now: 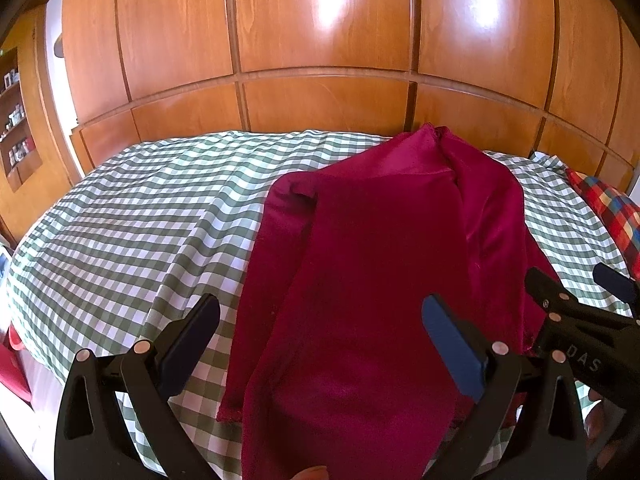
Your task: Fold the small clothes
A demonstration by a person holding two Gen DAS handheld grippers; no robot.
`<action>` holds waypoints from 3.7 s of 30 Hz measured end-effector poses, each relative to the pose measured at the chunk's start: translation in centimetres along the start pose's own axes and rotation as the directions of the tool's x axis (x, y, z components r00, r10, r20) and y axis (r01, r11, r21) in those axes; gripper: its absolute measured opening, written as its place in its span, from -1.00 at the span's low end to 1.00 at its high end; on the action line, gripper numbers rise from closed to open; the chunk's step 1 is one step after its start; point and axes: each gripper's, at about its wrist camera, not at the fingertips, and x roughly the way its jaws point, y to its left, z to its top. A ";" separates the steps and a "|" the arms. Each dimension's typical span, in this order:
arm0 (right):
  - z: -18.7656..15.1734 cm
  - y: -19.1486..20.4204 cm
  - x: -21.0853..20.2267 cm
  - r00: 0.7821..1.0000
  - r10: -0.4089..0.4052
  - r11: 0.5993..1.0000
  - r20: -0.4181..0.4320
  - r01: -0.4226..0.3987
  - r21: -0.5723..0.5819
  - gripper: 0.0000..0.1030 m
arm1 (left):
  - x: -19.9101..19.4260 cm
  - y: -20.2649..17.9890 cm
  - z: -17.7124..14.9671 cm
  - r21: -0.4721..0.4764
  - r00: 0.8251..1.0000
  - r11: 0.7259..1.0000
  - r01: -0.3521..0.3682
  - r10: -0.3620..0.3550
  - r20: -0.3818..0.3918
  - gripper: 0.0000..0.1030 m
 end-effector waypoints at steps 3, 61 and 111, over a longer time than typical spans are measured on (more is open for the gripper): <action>0.0 0.0 0.1 1.000 0.002 1.000 -0.003 -0.002 0.000 0.94 | -0.1 0.0 0.0 0.000 1.000 1.000 0.001 -0.001 0.002 0.95; 12.5 -18.2 7.2 0.996 -0.091 0.984 -0.012 0.092 0.150 -0.84 | 5.4 21.9 15.5 -0.286 0.997 0.956 0.069 -0.057 0.052 -0.89; -7.2 -14.4 -2.7 0.861 0.268 0.949 -0.432 -0.314 -0.036 -0.89 | 2.1 12.6 -2.4 -0.098 0.908 0.956 0.275 -0.292 -0.300 -0.90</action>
